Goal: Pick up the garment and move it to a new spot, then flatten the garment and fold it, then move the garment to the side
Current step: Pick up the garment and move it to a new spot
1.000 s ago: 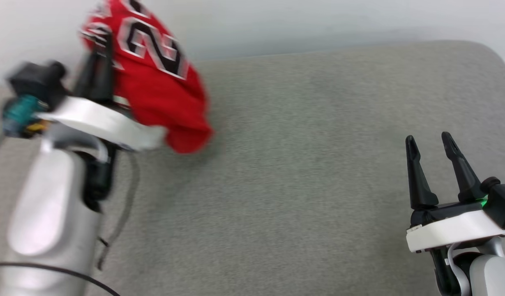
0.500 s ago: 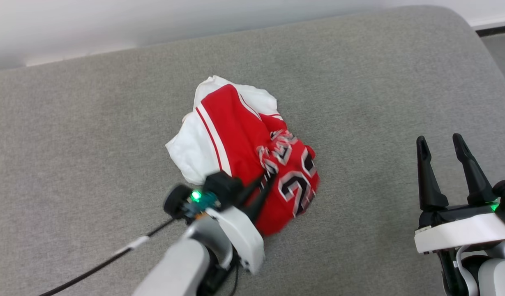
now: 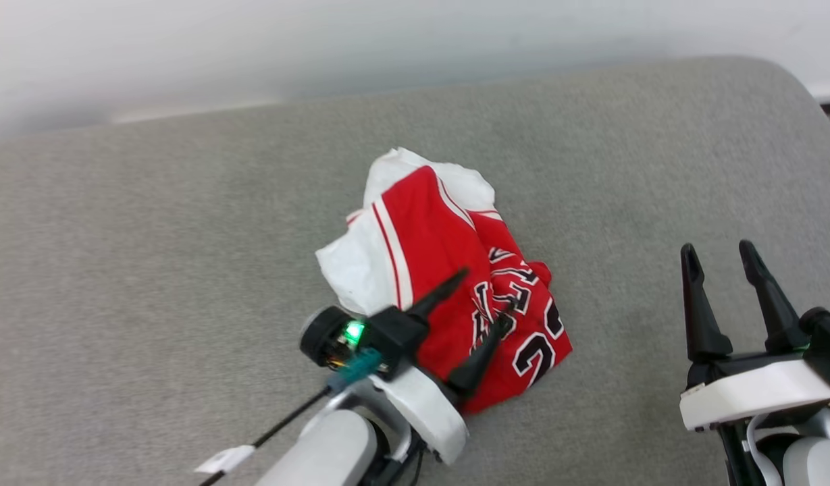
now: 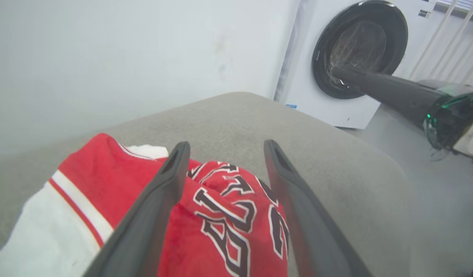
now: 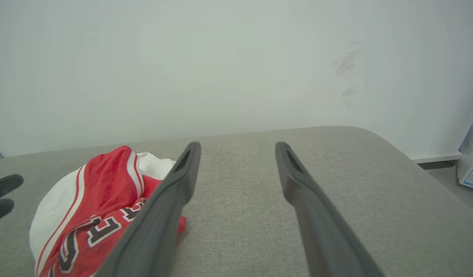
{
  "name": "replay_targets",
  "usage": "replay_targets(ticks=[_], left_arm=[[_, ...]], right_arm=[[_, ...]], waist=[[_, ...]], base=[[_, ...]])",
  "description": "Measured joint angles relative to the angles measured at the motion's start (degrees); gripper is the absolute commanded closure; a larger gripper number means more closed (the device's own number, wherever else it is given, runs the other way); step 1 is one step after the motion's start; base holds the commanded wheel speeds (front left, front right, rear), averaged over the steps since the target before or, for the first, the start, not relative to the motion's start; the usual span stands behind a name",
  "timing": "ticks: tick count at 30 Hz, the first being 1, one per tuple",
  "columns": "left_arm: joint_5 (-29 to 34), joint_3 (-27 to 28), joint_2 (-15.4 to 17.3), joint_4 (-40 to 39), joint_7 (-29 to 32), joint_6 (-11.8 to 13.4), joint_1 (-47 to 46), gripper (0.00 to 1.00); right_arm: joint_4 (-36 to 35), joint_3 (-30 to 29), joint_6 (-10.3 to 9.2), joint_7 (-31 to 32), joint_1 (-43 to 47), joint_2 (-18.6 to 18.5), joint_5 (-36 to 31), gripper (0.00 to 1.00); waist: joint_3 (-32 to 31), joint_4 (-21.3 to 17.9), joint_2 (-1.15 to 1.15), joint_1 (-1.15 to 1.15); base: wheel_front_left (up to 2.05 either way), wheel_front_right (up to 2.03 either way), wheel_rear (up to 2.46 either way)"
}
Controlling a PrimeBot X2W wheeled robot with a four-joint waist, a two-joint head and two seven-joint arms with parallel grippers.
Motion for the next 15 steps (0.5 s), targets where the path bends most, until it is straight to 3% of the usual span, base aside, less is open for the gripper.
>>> replay_targets(ticks=[7,15], left_arm=[[-0.6,6.6,0.9,-1.2,-4.2,7.0,2.3,0.00],[-3.3,15.5,4.6,-0.9,-6.1,12.1,7.7,0.00]], right_arm=[[-0.3,-0.4,0.00,2.1,2.7,0.0,-1.3,0.00],[-1.3,-1.2,0.00,3.8,5.9,0.0,-1.7,0.00]], waist=[[-4.2,3.7,0.00,0.00],[-8.2,7.6,0.00,0.00]], base=[[0.00,0.00,0.00],[0.00,0.00,0.00]])
